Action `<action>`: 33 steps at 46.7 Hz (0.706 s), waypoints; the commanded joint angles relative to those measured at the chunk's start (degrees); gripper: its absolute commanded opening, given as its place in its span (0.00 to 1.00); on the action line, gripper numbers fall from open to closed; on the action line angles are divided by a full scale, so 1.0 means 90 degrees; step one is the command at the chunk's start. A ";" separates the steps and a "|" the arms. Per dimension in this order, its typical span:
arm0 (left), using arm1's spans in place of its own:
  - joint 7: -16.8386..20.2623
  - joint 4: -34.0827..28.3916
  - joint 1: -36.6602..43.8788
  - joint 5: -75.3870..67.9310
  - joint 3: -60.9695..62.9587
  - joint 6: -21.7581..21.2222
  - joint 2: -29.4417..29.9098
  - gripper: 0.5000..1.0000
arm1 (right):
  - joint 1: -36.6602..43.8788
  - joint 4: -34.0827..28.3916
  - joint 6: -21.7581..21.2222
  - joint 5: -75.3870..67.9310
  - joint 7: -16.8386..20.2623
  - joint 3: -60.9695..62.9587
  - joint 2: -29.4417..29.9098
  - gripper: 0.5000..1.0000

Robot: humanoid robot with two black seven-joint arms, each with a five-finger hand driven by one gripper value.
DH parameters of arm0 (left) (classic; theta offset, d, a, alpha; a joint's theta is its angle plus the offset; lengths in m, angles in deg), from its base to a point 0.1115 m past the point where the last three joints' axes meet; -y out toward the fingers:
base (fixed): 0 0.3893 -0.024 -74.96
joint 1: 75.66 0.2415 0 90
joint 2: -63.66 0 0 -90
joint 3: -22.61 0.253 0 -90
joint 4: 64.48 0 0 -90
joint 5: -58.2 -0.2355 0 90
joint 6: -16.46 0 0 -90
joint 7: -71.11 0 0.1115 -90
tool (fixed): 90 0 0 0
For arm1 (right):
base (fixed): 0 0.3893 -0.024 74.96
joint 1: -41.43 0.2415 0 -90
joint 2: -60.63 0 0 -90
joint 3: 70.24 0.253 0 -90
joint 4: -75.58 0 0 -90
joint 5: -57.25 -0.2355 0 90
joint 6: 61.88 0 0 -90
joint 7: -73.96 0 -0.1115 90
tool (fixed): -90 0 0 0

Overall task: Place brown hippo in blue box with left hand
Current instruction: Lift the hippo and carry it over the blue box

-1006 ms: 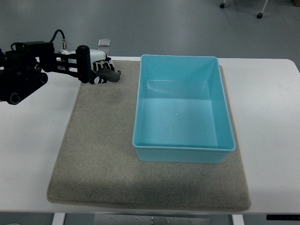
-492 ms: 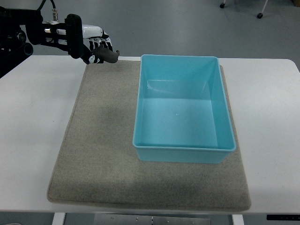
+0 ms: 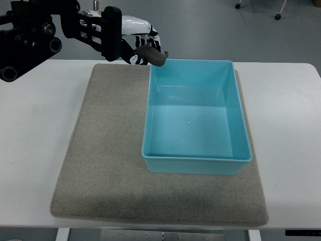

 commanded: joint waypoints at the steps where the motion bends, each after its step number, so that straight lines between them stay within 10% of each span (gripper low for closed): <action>1: -0.0001 0.0038 0.0056 0.0000 0.0019 -0.0003 -0.0219 0.00 | -0.0002 0.0000 -0.0001 0.0000 0.0003 0.0000 0.0000 0.87; 33: -0.0030 -0.0031 0.0817 -0.0088 0.0156 -0.0686 -0.1049 0.07 | -0.0002 0.0000 -0.0001 0.0000 -0.0007 0.0000 0.0000 0.87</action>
